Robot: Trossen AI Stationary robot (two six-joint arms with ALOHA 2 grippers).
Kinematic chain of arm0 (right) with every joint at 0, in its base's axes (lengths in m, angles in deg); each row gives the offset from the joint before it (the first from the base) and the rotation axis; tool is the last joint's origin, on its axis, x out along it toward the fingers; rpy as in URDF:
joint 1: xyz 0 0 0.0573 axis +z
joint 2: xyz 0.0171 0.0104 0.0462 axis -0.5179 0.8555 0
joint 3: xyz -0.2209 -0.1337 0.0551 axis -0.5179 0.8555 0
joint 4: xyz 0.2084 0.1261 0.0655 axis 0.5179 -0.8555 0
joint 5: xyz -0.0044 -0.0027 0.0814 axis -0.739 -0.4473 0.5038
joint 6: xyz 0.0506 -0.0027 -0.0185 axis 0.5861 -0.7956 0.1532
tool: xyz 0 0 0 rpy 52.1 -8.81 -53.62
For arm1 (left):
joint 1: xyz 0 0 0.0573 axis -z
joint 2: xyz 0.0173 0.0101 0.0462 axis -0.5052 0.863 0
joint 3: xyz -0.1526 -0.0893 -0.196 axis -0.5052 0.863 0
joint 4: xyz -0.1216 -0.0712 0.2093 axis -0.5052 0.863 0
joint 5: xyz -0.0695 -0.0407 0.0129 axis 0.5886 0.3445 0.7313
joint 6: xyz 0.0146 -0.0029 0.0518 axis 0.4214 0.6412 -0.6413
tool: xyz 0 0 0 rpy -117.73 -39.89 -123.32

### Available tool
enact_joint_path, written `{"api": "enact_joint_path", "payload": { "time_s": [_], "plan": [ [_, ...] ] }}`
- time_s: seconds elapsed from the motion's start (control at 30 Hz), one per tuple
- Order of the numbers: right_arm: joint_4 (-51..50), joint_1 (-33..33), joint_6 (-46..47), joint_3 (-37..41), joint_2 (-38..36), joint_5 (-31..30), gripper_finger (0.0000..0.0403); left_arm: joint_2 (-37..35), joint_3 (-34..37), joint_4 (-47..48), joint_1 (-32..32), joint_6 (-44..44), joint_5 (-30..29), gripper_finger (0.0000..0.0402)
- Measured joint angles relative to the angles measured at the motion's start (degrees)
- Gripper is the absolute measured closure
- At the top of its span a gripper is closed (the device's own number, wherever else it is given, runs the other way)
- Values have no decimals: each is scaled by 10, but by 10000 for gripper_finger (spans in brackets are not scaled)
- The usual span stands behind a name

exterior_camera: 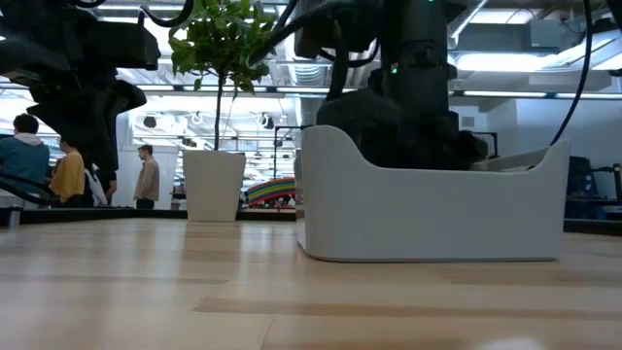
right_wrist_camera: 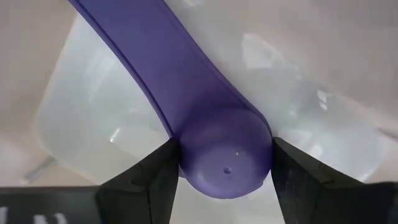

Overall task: Nest measuring cups in basket
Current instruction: Remove the dark blue measuring cup from the gray bin

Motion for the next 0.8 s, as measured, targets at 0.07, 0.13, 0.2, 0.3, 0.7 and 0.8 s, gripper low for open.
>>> {"api": "enact_joint_path", "payload": {
  "time_s": [0.07, 0.13, 0.2, 0.3, 0.7, 0.8],
  "plan": [
    [-17, 0, -4, -7, 0, 0, 176, 0, 0, 0, 0, 3, 0, 402],
    [-44, 0, -6, -16, 0, -1, 179, 0, 0, 0, 0, 3, 0, 401],
    [-77, 0, -8, -32, 0, -2, 179, 0, 0, 0, 0, 3, 0, 401],
    [-121, 0, -16, -60, 0, -3, 172, 0, 0, 0, 0, 3, -2, 401],
    [-325, 3, -51, -217, -3, -34, 172, 0, 0, 0, 0, 4, -18, 402],
    [-364, -5, -64, -241, -3, -67, 170, 0, 0, 0, 0, 2, -22, 401]
  ]
}}
